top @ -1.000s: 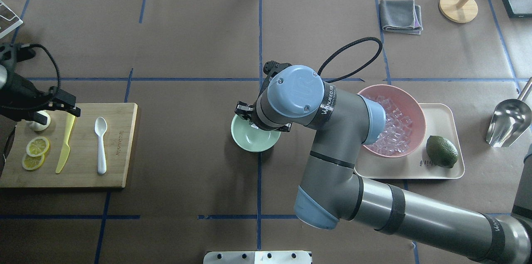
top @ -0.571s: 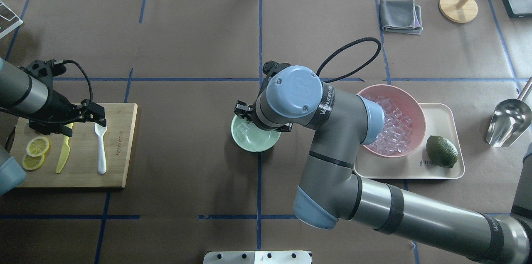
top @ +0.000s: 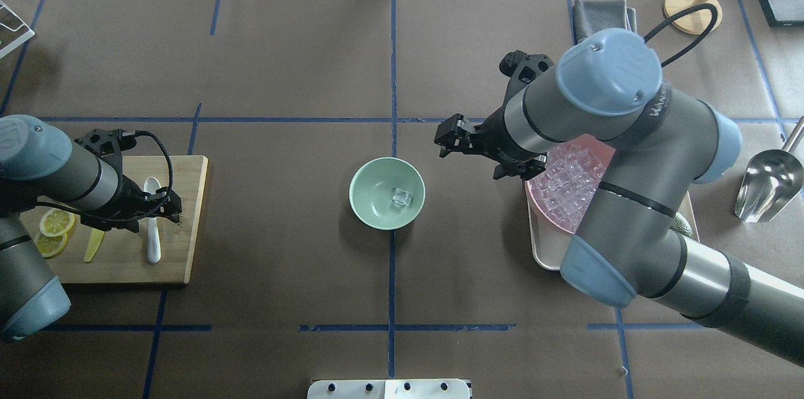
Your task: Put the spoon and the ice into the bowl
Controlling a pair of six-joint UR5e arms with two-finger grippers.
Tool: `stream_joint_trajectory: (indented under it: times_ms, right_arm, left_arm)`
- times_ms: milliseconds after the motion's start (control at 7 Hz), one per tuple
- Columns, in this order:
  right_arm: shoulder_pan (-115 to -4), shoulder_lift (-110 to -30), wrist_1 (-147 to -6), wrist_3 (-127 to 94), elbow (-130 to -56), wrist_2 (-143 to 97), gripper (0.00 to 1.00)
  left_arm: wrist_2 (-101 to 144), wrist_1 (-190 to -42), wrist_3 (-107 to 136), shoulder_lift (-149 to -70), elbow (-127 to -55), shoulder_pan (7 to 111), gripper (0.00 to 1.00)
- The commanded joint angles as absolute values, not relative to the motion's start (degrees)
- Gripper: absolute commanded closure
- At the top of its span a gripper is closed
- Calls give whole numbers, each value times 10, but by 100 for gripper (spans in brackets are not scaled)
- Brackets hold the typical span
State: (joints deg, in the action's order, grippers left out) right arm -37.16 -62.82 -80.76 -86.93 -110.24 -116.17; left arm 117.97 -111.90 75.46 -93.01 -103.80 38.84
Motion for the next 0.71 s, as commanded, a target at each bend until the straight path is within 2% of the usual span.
stream_joint_trajectory:
  times_ms: [0,143,571]
  right_arm:
    - [-389,-651,-808,-853,-1117,-1184,0]
    - [-389,-653,-808,-853,-1117,-1182,0]
    - [-390,-655,-808,-853,-1117,-1179,0]
  left_arm:
    - [1180,-1119,749,-923,-1044,387,92]
    - [1180,-1119,749,-922,-1045,387,100]
    - [1180,-1119,749,-929,-1047,387,100]
